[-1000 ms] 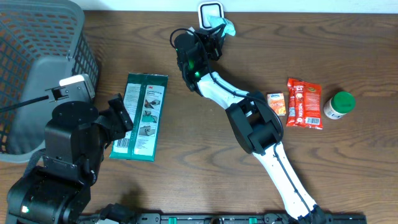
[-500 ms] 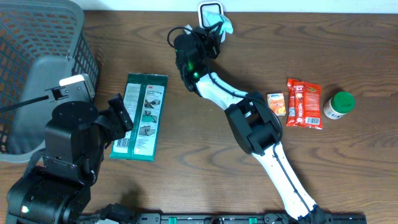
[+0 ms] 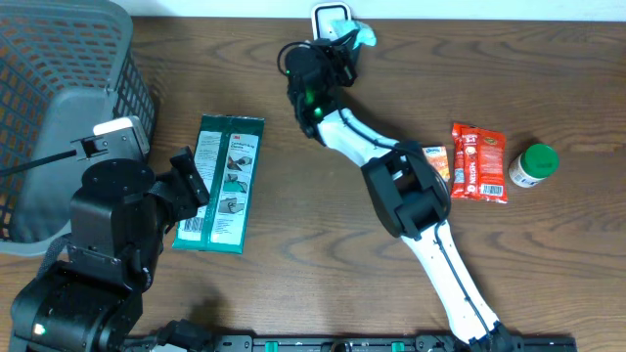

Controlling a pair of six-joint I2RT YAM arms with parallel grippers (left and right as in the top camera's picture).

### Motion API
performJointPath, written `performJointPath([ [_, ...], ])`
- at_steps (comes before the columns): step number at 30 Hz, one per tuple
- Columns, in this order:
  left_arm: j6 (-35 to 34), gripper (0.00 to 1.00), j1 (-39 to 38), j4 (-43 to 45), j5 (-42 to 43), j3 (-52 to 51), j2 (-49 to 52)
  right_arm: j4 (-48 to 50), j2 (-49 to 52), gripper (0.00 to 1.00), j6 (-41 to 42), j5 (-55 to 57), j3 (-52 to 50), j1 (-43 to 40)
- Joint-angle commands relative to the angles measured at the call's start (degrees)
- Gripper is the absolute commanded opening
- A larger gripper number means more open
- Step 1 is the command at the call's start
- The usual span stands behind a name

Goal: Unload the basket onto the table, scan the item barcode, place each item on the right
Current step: 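Hold the wipes pouch up in front of the white scanner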

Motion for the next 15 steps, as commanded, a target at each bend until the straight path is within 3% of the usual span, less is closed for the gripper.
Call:
performJointPath([
  [1,0.5,0.82,0.1,0.0,-0.6,0.3,-0.1,0.0,-1.0,0.01,1.1,-1.5,1.0,-1.0],
  [6,0.5,0.82,0.1,0.0,-0.6,0.3,-0.1,6.3,-1.0,0.01,-5.7,-3.3,1.4,-0.8],
  [15,0.5,0.82,0.1,0.0,-0.6,0.3,-0.1,7.8,-1.0,0.01,-4.9,-3.0,4.3,-0.7],
])
